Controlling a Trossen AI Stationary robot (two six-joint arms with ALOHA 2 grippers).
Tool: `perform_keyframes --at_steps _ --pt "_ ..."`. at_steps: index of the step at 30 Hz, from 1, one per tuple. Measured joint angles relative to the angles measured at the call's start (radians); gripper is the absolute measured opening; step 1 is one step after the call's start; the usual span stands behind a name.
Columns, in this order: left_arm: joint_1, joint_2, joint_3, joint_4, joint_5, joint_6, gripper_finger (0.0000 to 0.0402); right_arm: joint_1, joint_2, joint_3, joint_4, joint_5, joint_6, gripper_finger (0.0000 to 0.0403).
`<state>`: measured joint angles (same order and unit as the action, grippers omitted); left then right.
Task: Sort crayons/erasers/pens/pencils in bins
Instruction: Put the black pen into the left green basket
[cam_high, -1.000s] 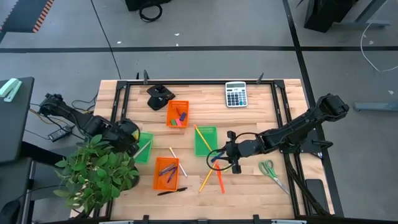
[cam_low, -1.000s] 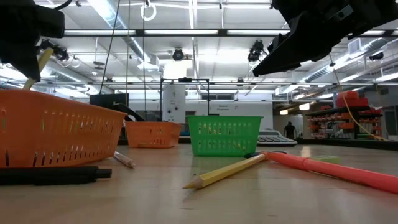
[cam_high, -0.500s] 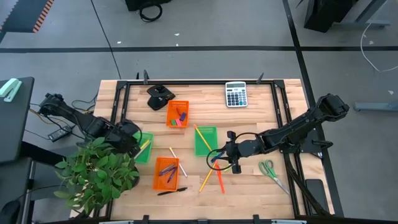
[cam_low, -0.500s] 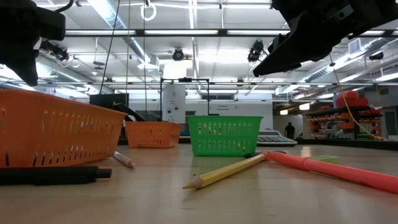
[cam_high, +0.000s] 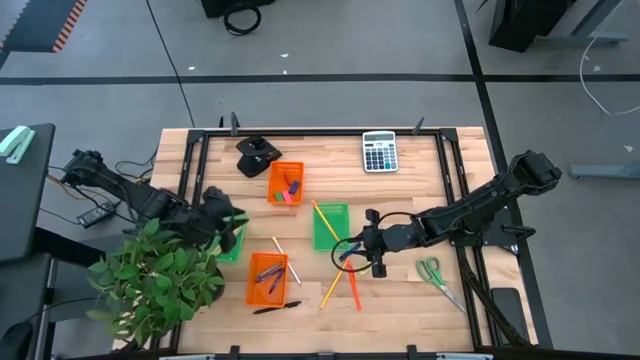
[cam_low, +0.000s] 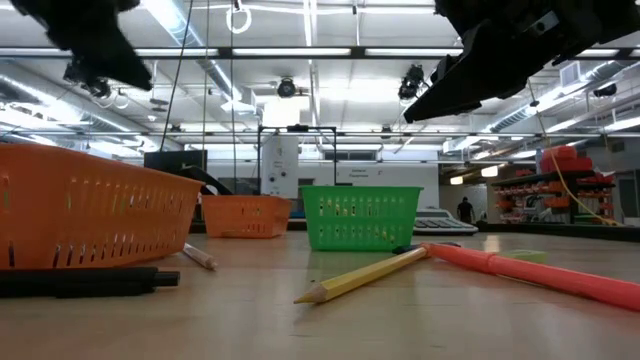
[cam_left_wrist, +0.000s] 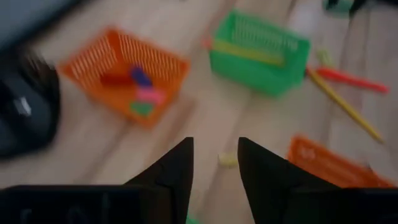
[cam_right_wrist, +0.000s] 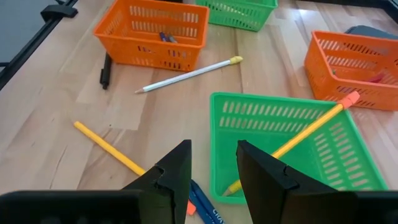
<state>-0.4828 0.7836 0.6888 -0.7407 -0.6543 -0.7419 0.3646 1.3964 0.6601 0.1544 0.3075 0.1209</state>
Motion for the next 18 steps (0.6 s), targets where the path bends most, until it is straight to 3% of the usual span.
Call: perform_keyframes --at_steps 4,13,18 --pt "0.000 0.037 0.000 0.118 -0.106 0.079 0.0123 -0.011 0.000 0.000 0.003 0.000 0.001 0.0133" --pt "0.011 0.222 0.000 0.422 -0.115 0.256 0.0117 -0.034 0.000 0.000 0.015 -0.001 0.005 0.0133" --pt "0.058 0.343 0.000 0.528 -0.110 0.231 0.0117 -0.037 0.000 0.000 0.119 -0.142 0.030 0.0133"
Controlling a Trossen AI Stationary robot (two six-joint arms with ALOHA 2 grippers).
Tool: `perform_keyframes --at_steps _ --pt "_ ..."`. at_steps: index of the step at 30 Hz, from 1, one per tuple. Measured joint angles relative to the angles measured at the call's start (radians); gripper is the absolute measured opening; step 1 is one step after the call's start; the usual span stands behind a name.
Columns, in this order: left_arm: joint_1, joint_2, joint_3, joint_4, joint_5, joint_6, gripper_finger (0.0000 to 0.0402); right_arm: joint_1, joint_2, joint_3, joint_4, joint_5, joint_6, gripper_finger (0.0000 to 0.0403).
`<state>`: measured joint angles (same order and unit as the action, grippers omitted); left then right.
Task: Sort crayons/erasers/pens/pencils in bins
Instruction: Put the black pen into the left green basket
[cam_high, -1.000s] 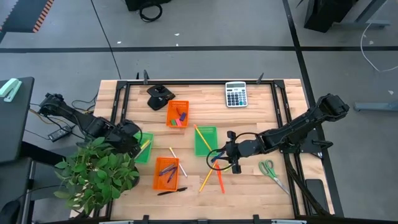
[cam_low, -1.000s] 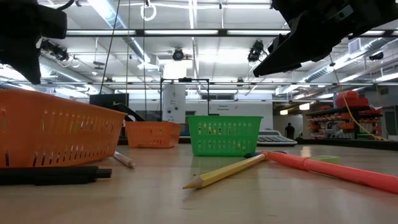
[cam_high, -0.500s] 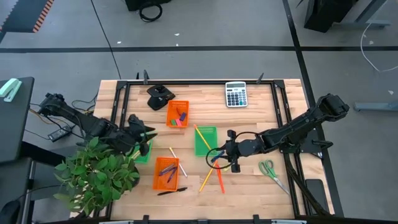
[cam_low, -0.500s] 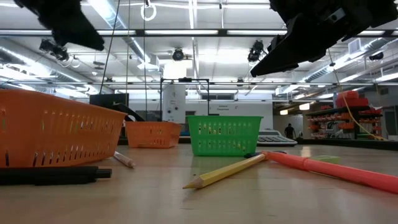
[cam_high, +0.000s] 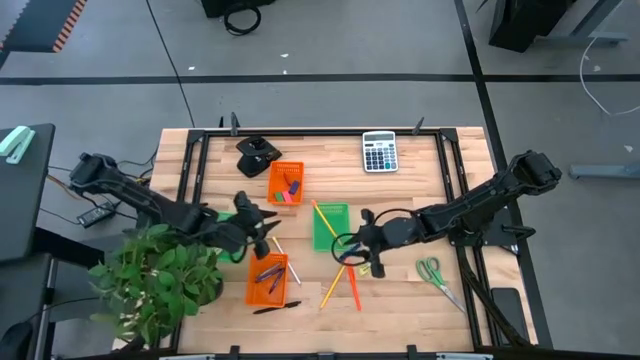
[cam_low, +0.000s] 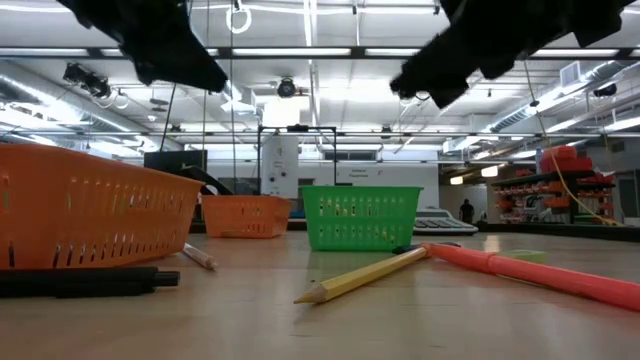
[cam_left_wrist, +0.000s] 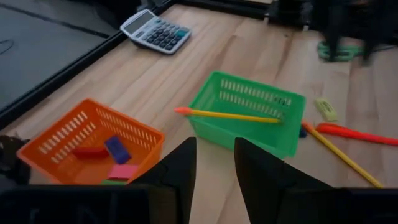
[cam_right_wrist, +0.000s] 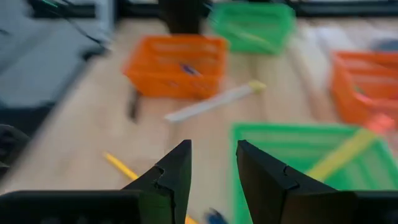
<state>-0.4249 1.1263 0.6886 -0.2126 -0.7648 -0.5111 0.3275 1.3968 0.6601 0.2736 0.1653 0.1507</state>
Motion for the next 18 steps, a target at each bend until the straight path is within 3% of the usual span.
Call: perform_keyframes --at_steps 4,9,13,18 --pt "0.021 0.073 0.000 0.161 0.065 0.084 0.0117 0.027 0.012 0.000 0.066 -0.080 -0.040 0.0133" --pt "0.025 0.176 0.000 0.399 0.089 0.186 0.0122 0.063 0.036 0.001 0.079 -0.085 -0.072 0.0133" --pt "0.031 0.263 0.000 0.553 0.113 0.244 0.0122 0.084 0.053 0.001 0.030 -0.084 -0.060 0.0133" --pt "0.047 0.343 -0.001 0.665 0.156 0.243 0.0117 0.140 0.053 0.000 -0.153 -0.084 0.018 0.0133"
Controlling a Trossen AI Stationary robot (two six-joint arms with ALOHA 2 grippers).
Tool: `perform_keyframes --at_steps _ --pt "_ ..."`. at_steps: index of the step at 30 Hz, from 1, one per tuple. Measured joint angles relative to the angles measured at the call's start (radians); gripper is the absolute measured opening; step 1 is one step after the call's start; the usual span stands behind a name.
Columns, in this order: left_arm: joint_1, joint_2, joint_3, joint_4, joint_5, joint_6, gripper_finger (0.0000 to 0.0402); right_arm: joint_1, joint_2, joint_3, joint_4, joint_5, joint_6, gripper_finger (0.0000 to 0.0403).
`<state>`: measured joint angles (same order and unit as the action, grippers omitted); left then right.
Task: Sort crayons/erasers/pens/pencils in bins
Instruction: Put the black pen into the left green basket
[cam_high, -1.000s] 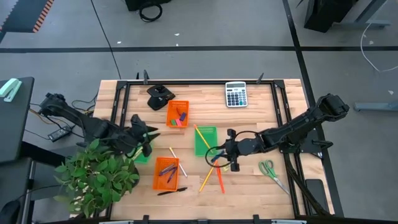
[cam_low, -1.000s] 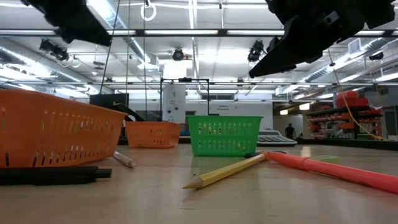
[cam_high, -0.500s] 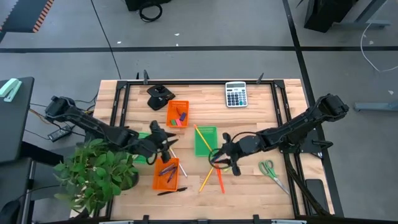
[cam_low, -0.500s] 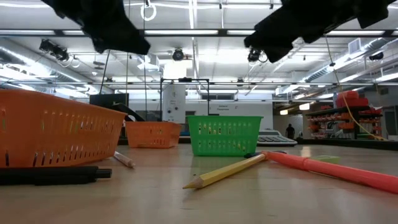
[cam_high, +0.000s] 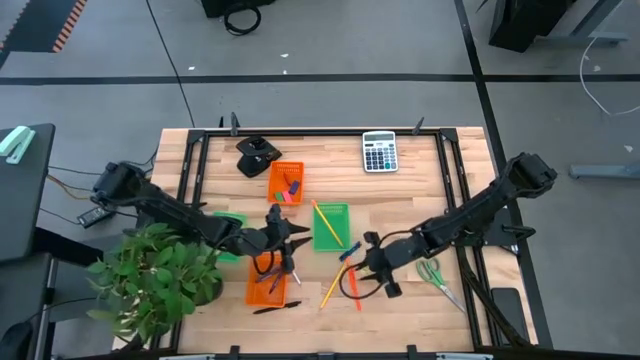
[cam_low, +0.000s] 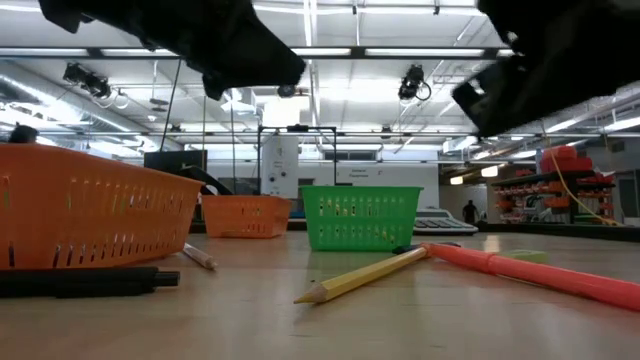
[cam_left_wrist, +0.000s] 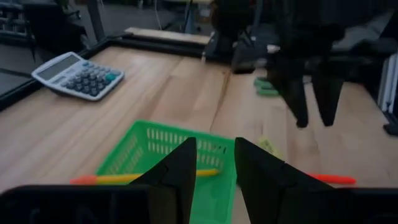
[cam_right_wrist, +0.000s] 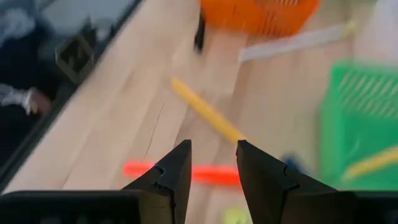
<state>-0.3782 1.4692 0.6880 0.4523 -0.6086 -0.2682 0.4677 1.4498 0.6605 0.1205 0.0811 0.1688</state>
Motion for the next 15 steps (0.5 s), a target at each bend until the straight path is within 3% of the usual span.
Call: perform_keyframes --at_steps 8,15 --pt "0.000 0.086 0.001 0.104 0.002 -0.009 0.0123 0.115 0.000 -0.006 -0.051 0.091 0.117 0.0133" --pt "0.000 0.090 0.000 0.115 0.001 -0.008 0.0117 0.155 0.005 -0.006 -0.061 0.176 0.114 0.0133"
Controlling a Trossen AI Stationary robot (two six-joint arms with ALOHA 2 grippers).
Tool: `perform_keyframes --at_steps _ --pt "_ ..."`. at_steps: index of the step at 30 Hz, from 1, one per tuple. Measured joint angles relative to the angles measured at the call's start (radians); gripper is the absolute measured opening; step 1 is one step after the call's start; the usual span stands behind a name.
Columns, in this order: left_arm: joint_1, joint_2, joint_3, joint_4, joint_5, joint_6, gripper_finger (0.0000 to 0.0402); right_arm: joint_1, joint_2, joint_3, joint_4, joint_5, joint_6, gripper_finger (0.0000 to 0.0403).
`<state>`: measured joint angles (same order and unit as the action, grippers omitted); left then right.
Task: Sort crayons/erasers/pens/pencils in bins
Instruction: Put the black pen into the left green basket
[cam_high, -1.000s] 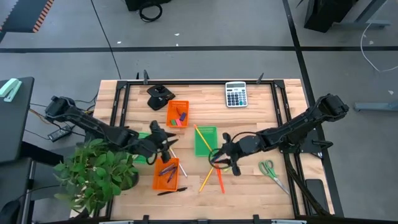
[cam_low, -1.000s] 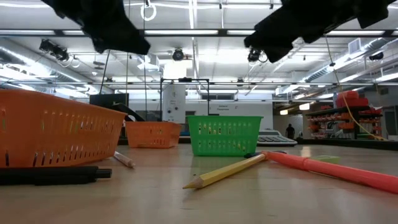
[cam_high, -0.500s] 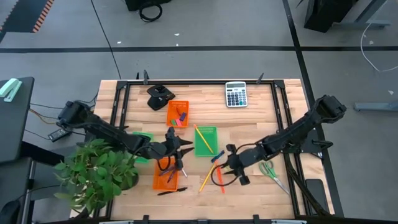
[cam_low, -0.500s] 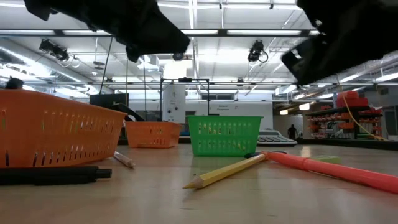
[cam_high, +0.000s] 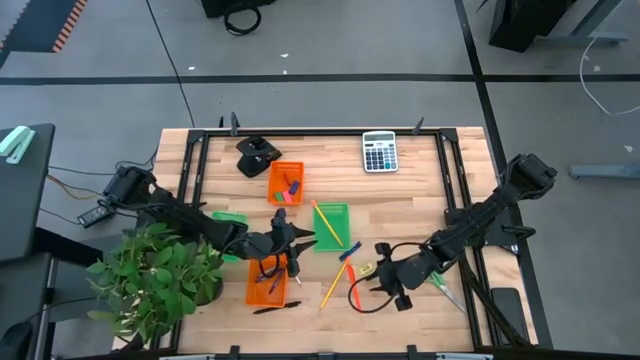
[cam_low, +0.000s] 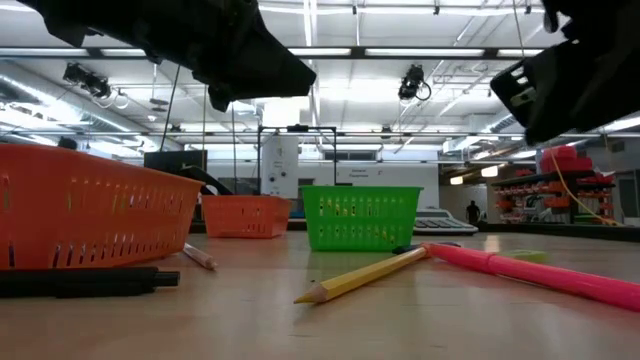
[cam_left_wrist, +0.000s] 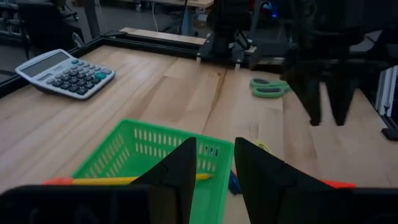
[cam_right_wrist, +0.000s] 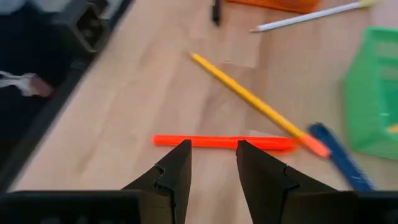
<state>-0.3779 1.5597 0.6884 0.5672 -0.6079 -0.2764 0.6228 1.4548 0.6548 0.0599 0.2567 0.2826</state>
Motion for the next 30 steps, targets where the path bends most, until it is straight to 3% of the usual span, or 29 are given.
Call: perform_keyframes --at_steps 9,16,20,24,30 --pt "0.009 0.000 0.000 -0.013 0.000 0.054 0.0118 -0.074 0.001 0.000 0.006 0.037 -0.101 0.0133" --pt "0.078 -0.018 0.000 -0.108 0.002 0.079 0.0111 -0.119 0.001 0.000 0.078 0.033 -0.218 0.0133" --pt "0.119 -0.019 0.000 -0.142 0.074 0.081 0.0113 -0.135 0.001 0.000 0.127 0.033 -0.257 0.0133" --pt "0.143 -0.019 0.000 -0.137 0.186 0.089 0.0112 -0.139 0.005 0.000 0.227 0.032 -0.268 0.0133" --pt "0.142 -0.019 0.000 -0.136 0.208 0.141 0.0112 -0.136 0.147 0.002 0.511 -0.051 -0.294 0.0133"
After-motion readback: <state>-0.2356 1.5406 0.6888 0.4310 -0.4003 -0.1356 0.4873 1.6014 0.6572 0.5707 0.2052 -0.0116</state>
